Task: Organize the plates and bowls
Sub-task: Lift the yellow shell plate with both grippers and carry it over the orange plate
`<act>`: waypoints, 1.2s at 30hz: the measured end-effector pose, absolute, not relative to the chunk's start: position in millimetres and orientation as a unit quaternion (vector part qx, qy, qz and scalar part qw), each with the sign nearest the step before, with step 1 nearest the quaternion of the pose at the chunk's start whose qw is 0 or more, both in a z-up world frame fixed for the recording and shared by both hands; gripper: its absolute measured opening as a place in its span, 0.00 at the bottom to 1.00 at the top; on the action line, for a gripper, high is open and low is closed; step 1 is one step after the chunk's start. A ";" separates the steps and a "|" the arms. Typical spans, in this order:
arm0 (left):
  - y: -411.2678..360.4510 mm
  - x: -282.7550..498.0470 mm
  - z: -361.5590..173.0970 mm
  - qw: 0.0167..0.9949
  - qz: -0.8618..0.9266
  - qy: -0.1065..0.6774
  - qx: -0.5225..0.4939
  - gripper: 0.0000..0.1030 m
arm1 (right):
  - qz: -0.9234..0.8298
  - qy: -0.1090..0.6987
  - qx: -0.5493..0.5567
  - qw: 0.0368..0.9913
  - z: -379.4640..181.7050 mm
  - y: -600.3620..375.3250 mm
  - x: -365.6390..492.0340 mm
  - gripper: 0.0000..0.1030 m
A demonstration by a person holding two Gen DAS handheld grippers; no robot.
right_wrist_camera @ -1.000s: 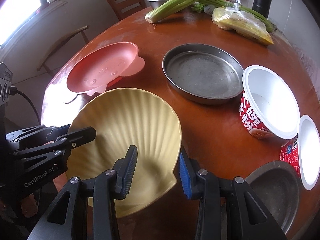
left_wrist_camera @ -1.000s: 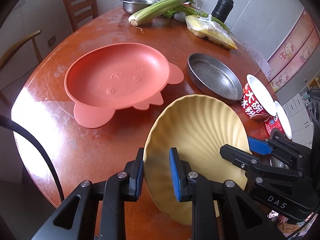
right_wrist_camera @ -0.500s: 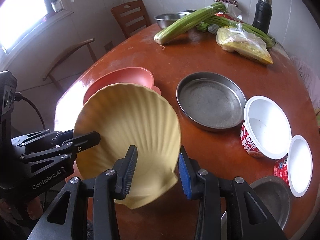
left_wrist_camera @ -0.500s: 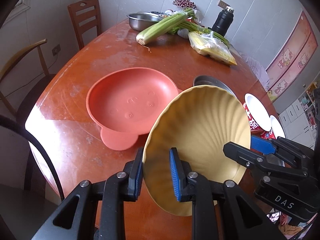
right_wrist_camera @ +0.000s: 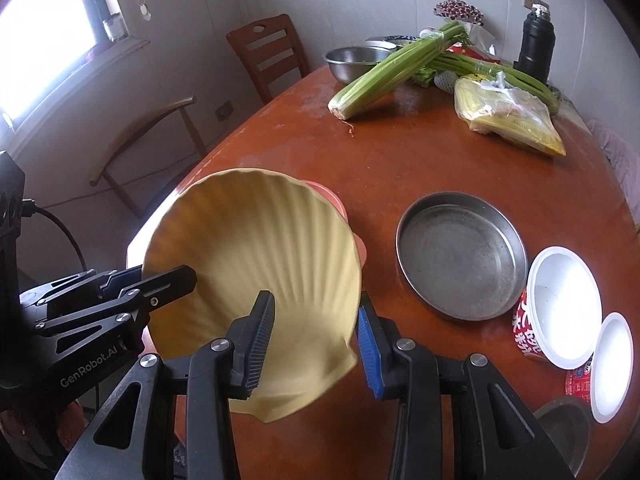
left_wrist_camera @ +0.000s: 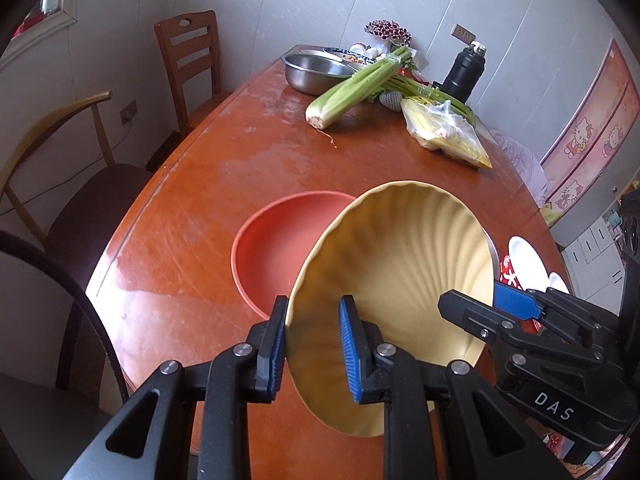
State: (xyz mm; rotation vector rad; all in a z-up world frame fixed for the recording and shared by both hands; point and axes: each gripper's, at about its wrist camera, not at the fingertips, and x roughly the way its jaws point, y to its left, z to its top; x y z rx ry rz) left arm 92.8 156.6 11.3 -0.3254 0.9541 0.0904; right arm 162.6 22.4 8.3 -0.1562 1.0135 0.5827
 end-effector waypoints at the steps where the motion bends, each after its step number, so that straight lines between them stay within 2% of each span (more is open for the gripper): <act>1: 159.2 95.3 11.9 0.875 0.046 0.457 -0.154 0.23 | 0.274 0.477 -0.072 0.832 8.9 25.9 164.9 0.40; 17: 193.0 138.5 -1.5 0.873 0.057 0.460 -0.151 0.23 | 0.253 0.496 -0.028 0.830 -13.2 55.2 204.0 0.40; 36: 199.1 164.5 -33.1 0.864 0.076 0.481 -0.127 0.23 | 0.245 0.518 -0.035 0.819 -45.1 67.8 222.2 0.41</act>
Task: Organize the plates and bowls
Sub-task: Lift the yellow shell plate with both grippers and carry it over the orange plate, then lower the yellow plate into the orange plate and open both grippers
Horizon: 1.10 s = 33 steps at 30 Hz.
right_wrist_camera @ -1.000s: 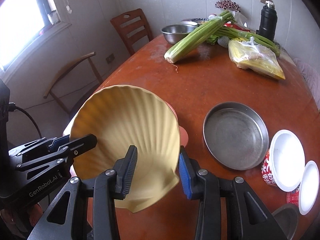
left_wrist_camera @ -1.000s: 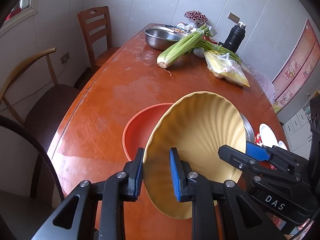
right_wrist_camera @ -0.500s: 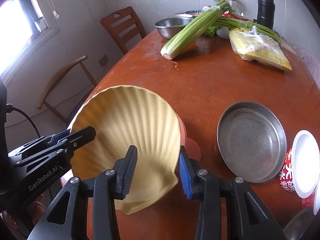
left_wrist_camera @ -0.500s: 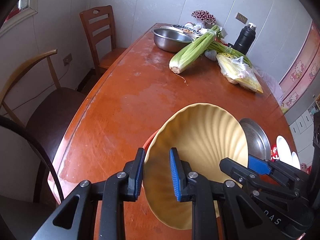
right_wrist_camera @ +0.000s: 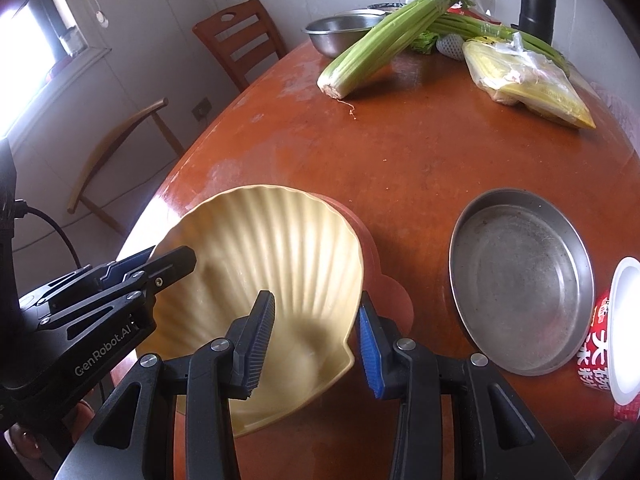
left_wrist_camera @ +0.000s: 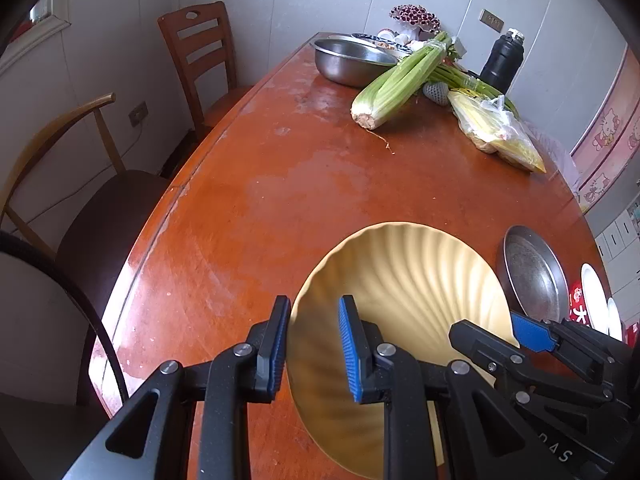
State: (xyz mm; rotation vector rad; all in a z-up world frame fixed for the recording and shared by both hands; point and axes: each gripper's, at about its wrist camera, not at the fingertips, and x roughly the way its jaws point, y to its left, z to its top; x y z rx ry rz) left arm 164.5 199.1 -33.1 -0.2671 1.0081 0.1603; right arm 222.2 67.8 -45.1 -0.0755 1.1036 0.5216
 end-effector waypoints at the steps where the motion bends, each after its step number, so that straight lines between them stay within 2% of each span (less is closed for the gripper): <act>1: 198.4 164.4 -33.6 0.864 0.077 0.481 -0.127 0.23 | 0.245 0.518 -0.035 0.819 -46.0 67.9 222.6 0.40; 33: 204.3 164.8 -38.6 0.871 0.080 0.465 -0.135 0.24 | 0.202 0.468 -0.088 0.856 -41.1 78.5 219.7 0.42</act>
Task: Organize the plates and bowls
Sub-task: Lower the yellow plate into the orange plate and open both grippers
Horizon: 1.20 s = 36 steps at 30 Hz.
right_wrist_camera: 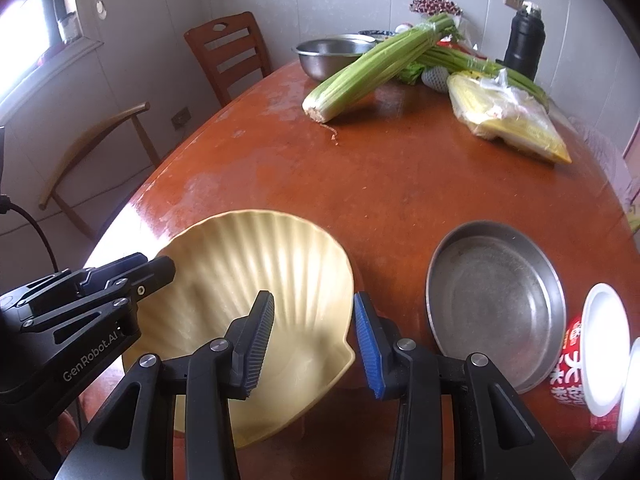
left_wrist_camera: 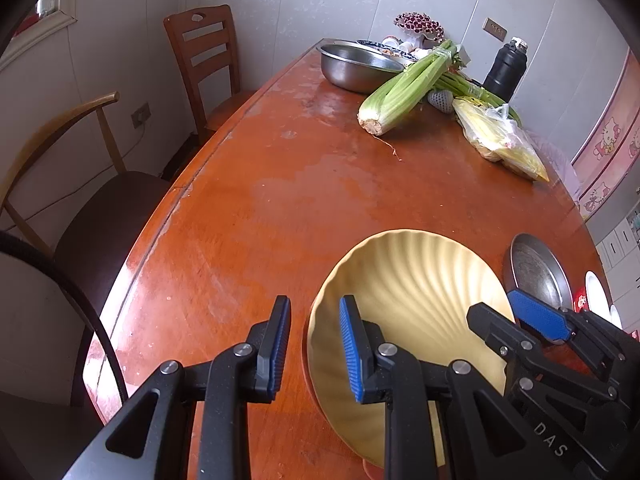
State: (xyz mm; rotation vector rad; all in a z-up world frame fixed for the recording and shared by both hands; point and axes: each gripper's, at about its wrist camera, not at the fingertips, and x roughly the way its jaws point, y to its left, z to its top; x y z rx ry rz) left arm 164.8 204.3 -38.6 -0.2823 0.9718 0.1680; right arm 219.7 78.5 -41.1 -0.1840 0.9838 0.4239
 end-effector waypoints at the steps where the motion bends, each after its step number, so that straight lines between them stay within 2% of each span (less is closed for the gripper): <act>1: 204.3 164.5 -38.2 0.871 0.080 0.465 -0.135 0.24 | 0.203 0.466 -0.089 0.857 -40.3 78.7 219.6 0.42; 12: 199.3 155.8 -24.8 0.878 0.073 0.453 -0.134 0.25 | 0.198 0.453 -0.081 0.865 -25.1 70.8 213.7 0.46; 19: 185.9 147.0 -7.6 0.888 0.067 0.437 -0.122 0.41 | 0.202 0.443 -0.060 0.872 -7.4 56.9 205.0 0.51; 30: 162.6 138.9 15.6 0.899 0.062 0.420 -0.104 0.52 | 0.198 0.425 -0.033 0.883 15.1 26.2 189.6 0.54; 36: 144.9 135.3 26.9 0.905 0.056 0.412 -0.093 0.53 | 0.194 0.420 -0.016 0.886 23.6 4.9 181.9 0.54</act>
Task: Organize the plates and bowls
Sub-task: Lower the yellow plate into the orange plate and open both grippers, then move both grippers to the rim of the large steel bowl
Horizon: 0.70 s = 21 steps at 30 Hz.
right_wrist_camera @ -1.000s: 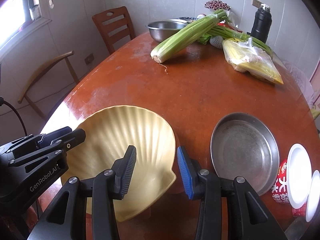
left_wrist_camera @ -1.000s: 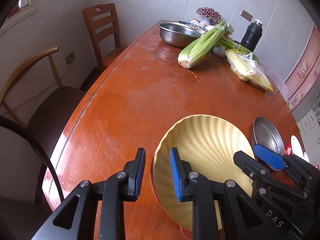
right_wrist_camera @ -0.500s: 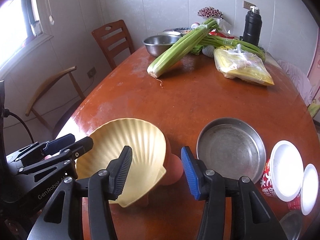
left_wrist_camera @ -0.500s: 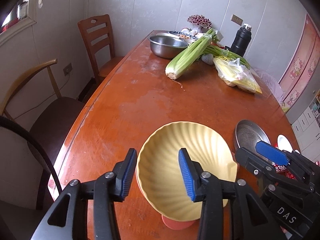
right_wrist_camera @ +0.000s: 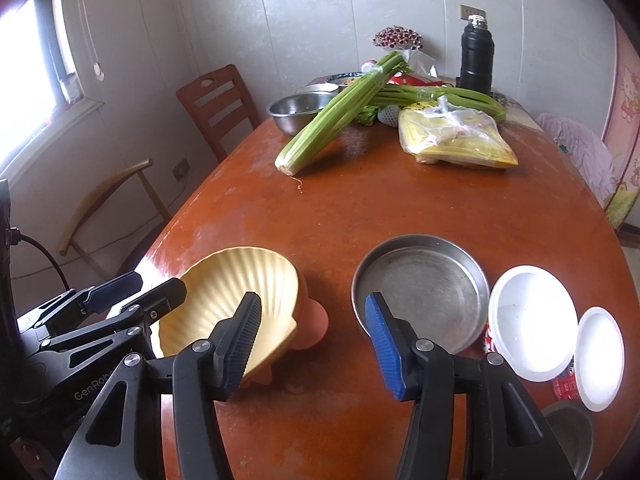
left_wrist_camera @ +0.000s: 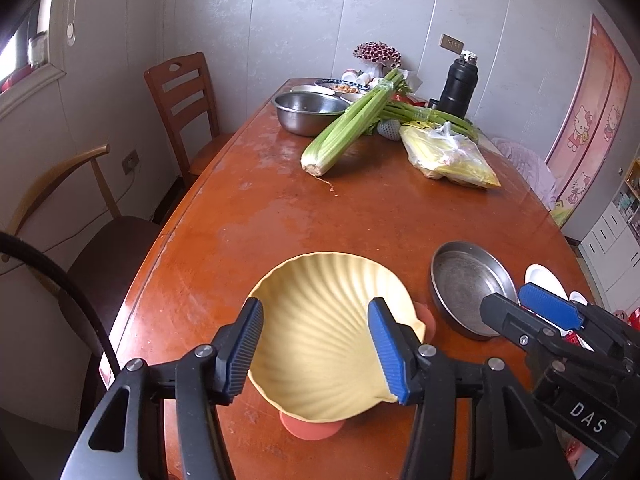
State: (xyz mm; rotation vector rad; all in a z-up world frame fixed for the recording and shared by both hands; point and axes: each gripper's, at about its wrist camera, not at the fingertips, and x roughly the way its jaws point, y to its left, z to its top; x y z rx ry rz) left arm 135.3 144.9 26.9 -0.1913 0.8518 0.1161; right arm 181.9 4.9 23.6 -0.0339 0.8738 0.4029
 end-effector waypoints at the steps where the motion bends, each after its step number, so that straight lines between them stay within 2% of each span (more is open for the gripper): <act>1: 141.0 134.9 28.5 0.905 0.055 0.412 -0.091 0.53 | 0.193 0.420 -0.013 0.887 24.7 0.4 180.4 0.54; 21: 42.2 133.5 37.9 0.908 -0.003 0.417 -0.044 0.53 | 0.153 0.414 0.019 0.897 33.2 -100.7 152.8 0.55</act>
